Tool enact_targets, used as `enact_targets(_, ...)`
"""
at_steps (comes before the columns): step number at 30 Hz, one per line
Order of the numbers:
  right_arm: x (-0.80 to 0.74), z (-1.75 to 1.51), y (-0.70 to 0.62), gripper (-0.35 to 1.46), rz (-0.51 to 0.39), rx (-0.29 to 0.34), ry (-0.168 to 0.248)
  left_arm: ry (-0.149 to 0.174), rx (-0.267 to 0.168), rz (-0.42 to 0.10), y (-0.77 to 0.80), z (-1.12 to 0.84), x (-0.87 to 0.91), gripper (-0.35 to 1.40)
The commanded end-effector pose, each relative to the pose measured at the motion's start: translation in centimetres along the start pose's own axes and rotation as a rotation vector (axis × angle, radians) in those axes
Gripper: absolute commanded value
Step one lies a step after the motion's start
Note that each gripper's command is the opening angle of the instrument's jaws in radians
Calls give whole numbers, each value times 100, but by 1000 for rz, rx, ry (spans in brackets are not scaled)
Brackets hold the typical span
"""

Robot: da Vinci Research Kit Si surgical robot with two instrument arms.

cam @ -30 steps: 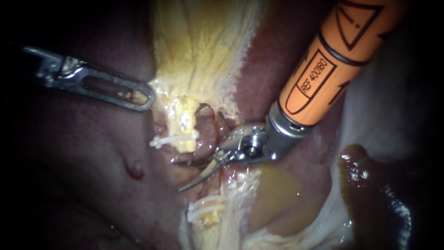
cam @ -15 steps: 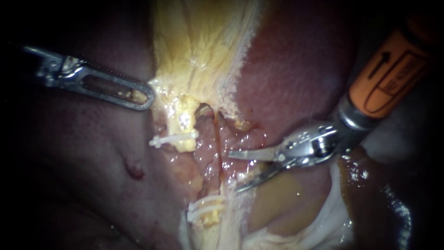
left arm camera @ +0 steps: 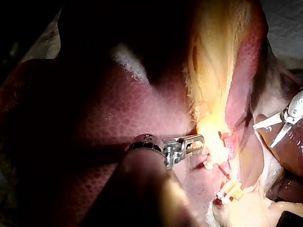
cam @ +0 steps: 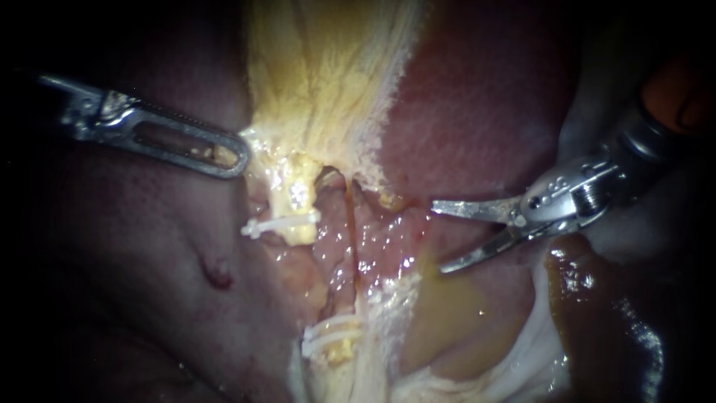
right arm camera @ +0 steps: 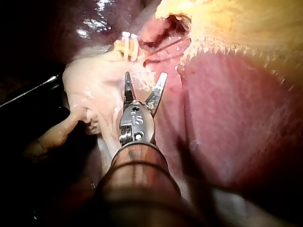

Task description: Go back from the cut left tube

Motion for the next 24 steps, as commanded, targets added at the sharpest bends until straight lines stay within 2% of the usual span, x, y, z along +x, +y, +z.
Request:
enact_targets(1, 0, 0, 0, 143, 1, 2, 1, -1, -4, 0, 1, 3, 1, -35)
enact_targets(5, -1, 0, 0, 143, 0, 3, 1, -8, -12, 4, 7, 18, 6, -35)
enact_targets(10, -1, -1, 0, 143, 0, 6, 2, -4, -2, 7, 14, 44, 9, -35)
enact_targets(18, -2, -2, 0, 143, 0, 12, 3, 16, 13, 13, 13, 87, 16, -35)
enact_targets(24, -2, -2, 0, 143, -6, 12, 3, 21, 14, 16, 14, 95, 18, -35)
